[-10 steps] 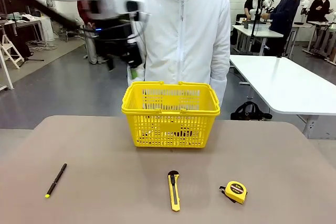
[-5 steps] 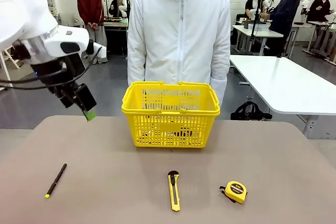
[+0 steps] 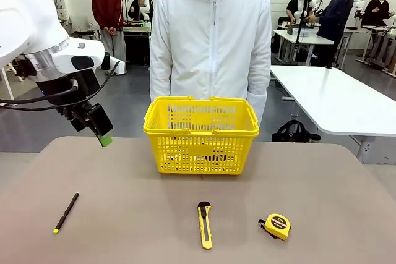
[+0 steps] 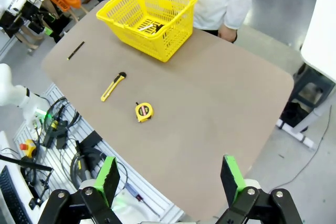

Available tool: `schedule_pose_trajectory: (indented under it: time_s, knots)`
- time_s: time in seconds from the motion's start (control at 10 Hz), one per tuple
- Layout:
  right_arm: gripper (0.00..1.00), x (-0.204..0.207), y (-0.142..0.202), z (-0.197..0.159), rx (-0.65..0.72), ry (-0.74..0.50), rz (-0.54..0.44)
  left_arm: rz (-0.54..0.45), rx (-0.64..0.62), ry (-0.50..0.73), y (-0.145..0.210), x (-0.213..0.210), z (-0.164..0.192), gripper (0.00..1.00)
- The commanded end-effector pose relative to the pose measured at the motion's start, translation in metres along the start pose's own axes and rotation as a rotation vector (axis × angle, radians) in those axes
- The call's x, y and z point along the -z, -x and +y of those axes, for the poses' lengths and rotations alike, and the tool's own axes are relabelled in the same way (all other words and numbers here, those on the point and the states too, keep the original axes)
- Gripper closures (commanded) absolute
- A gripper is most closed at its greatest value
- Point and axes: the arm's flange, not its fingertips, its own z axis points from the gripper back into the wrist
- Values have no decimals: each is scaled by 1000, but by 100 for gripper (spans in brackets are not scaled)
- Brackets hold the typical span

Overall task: Place the items the person wants into the basket.
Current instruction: Pick up the item the person points to and place it in the Market Basket.

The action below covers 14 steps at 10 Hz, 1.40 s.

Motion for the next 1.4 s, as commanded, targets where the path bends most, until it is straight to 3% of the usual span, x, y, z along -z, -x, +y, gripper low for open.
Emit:
schedule_pose_trajectory:
  time_s: [0.0, 0.3, 0.4, 0.7, 1.1, 1.2, 1.3]
  knots:
    - [0, 2, 0, 0, -16, -20, -13, 2, 0, 0, 0, 1, 0, 0]
    - [0, 2, 0, 0, -16, -20, -13, -137, 169, 271, 37, -90, 99, 0]
    - [0, 2, 0, 0, -16, -20, -13, -152, 208, 293, 46, -108, 127, 0]
    - [0, 2, 0, 0, -16, -20, -13, -271, 197, 286, 81, -119, 162, 0]
    - [0, 2, 0, 0, -16, -20, -13, -387, 162, 310, 116, -118, 175, 0]
    - [0, 2, 0, 0, -16, -20, -13, -296, 163, 293, 100, -125, 176, 0]
    - [0, 2, 0, 0, -16, -20, -13, -296, 163, 293, 100, -125, 176, 0]
